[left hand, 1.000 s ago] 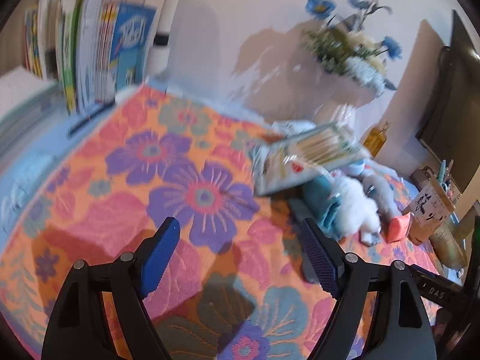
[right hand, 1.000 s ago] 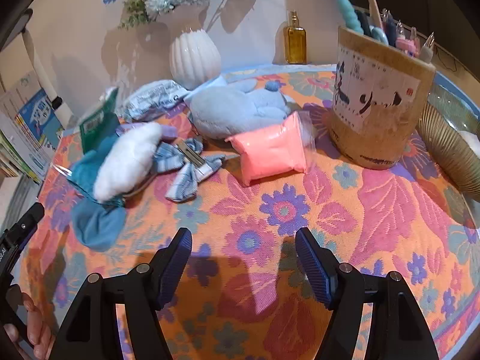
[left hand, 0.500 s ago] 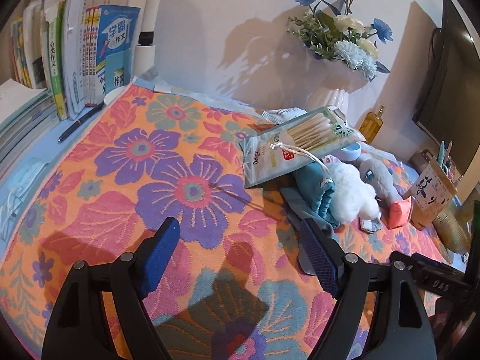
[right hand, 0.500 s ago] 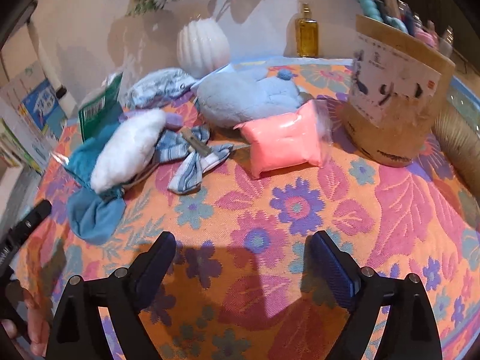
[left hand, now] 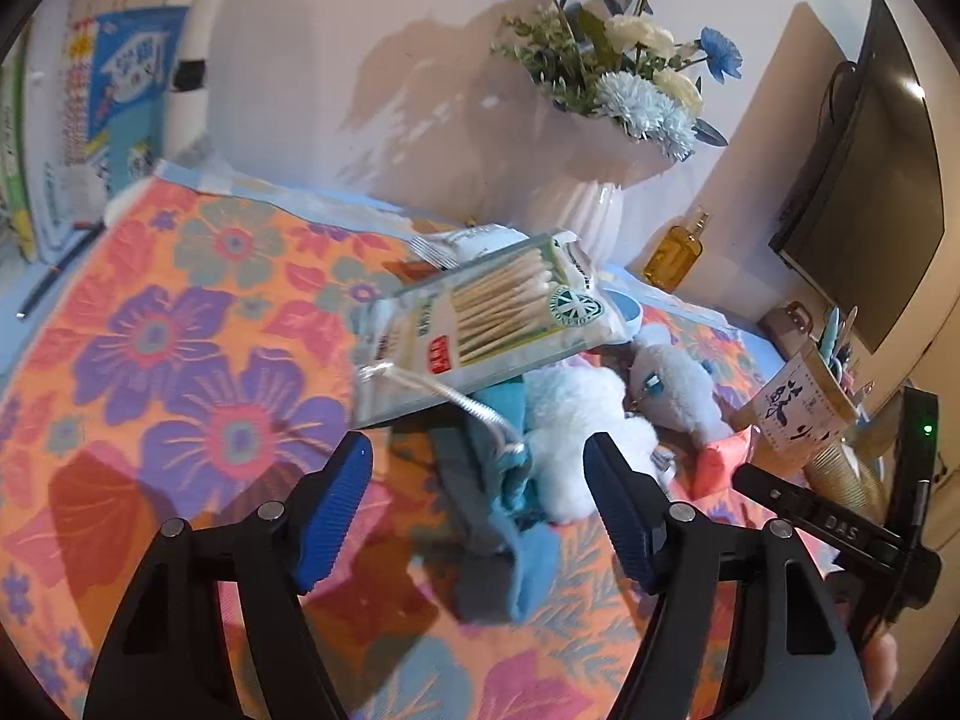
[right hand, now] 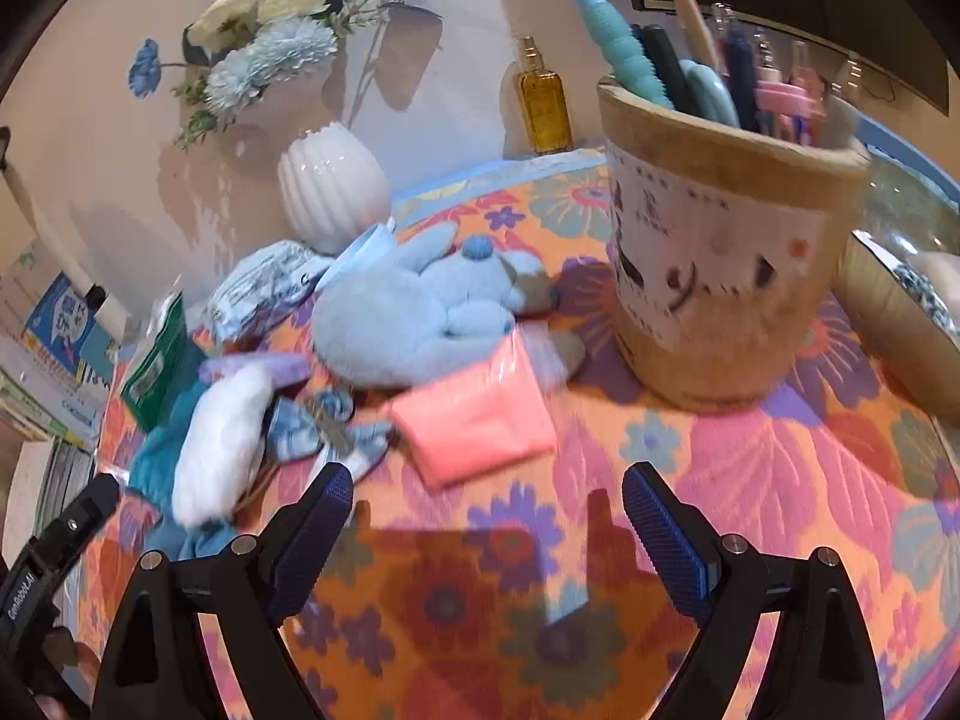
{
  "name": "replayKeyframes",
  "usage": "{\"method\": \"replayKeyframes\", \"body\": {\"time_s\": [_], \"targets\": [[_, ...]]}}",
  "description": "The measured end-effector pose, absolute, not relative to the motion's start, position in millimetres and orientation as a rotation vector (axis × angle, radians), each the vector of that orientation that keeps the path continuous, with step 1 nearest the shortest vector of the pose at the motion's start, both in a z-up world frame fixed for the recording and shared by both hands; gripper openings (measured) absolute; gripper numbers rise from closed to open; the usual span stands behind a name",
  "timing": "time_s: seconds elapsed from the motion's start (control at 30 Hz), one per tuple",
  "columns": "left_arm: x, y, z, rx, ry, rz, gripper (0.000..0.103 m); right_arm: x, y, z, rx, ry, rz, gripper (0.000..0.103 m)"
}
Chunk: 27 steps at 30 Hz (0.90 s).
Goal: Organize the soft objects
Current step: 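Grasp the teal drawstring pouch with the left gripper while the right grasps the pink powder bag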
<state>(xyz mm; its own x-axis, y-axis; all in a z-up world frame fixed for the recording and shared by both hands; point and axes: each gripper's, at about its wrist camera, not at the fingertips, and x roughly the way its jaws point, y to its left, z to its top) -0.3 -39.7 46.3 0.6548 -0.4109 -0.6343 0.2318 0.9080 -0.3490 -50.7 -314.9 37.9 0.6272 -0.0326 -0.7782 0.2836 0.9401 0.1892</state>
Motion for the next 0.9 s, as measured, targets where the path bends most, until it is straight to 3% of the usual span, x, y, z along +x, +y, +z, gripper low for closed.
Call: {"method": "replayKeyframes", "body": {"time_s": [0.2, 0.3, 0.33, 0.37, 0.4, 0.43, 0.53, 0.9], "targets": [[10.9, -57.1, 42.0, -0.21, 0.789, -0.387, 0.069, -30.4, -312.4, 31.4, 0.271, 0.888, -0.203, 0.091], [15.4, -63.1, 37.4, -0.186, 0.816, -0.388, 0.038, -21.0, -307.6, 24.5, 0.241, 0.9, -0.204, 0.091], [15.8, -64.2, 35.7, -0.179, 0.823, -0.386, 0.033, -19.3, -306.9, 21.9, 0.238, 0.905, -0.203, 0.091], [14.9, -65.5, 34.2, -0.166, 0.827, -0.385, 0.022, -19.9, -307.2, 19.8, 0.233, 0.908, -0.206, 0.088], [13.4, -65.8, 33.6, -0.155, 0.827, -0.382, 0.01, -19.2, -306.7, 18.1, 0.225, 0.911, -0.214, 0.076], [11.1, -65.9, 33.9, -0.145, 0.823, -0.379, 0.01, -18.9, -306.4, 16.7, 0.221, 0.913, -0.217, 0.068], [0.1, -64.3, 39.8, -0.109, 0.82, -0.349, 0.009, -20.6, -306.9, 17.8, 0.207, 0.903, -0.216, 0.06], [-83.0, -32.4, 84.7, -0.102, 0.749, -0.385, 0.008, -75.1, -301.8, 52.6, 0.19, 0.831, -0.132, 0.059]]}}
